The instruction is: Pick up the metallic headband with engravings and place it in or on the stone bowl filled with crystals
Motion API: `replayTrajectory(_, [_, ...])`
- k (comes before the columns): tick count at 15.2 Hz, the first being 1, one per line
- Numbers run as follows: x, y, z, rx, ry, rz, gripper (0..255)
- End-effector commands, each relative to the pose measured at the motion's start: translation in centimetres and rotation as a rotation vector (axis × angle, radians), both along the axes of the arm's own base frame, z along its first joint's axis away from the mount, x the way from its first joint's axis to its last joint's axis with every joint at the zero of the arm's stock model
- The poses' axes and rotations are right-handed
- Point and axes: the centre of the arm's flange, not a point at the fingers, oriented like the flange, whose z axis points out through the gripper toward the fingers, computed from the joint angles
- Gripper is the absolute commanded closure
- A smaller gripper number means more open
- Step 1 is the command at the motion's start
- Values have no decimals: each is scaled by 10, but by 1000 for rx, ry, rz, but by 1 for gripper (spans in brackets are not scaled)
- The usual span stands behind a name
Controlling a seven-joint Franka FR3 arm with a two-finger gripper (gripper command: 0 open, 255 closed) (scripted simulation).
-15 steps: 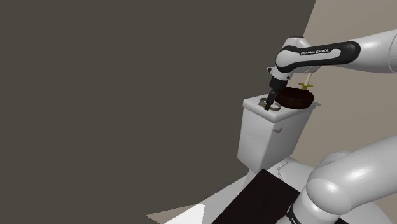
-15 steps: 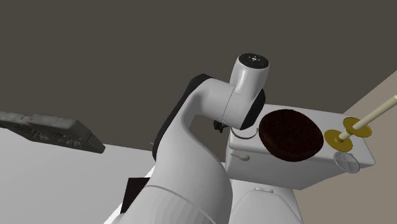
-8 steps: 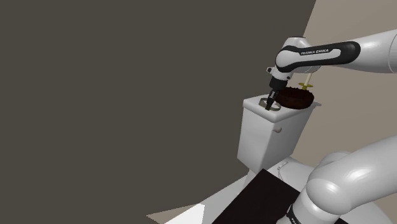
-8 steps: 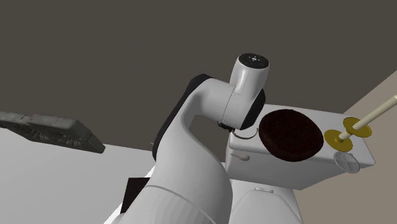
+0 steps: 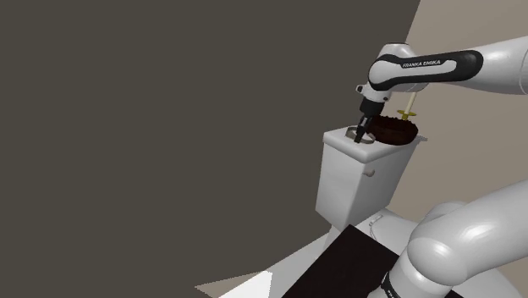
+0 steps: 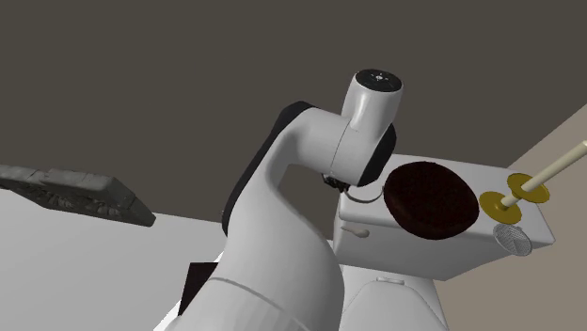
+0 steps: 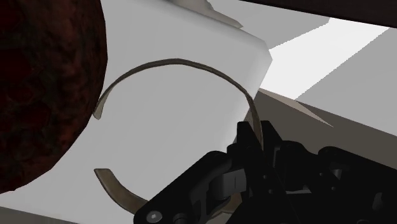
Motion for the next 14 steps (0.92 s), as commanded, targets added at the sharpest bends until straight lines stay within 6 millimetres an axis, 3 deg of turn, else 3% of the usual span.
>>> replayTrajectory(1, [0, 0, 10, 0, 0, 0, 255])
replayTrajectory(14, [0, 0, 78, 0, 0, 0, 255])
